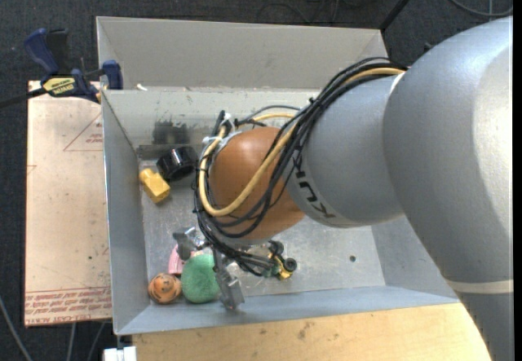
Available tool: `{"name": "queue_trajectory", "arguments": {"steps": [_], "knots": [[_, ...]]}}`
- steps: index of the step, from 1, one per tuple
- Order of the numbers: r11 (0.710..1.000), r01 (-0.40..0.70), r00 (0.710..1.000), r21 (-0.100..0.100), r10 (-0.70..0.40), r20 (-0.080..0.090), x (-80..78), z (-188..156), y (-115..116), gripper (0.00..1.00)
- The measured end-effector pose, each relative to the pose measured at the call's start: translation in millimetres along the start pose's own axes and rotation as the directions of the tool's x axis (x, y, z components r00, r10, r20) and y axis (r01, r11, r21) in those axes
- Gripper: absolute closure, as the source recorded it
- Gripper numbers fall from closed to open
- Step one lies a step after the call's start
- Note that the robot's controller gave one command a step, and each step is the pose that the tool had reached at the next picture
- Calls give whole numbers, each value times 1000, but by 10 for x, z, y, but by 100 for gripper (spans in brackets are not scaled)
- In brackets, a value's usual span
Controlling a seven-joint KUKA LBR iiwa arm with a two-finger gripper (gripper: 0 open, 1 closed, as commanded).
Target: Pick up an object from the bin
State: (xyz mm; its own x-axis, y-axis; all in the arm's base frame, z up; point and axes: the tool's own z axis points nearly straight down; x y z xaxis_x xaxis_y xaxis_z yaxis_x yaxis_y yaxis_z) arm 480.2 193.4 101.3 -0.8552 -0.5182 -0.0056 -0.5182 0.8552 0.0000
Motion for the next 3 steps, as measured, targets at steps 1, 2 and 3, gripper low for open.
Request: {"name": "queue_trajectory", "arguments": {"steps": [1, 2, 3], "knots": [[962, 271, 962, 0, -271, 5, -233, 283, 156, 100], [962, 271, 962, 0, -271, 5, -233, 283, 156, 100], [961, 277, 961, -5, -277, -8, -254, -263, 117, 100]]}}
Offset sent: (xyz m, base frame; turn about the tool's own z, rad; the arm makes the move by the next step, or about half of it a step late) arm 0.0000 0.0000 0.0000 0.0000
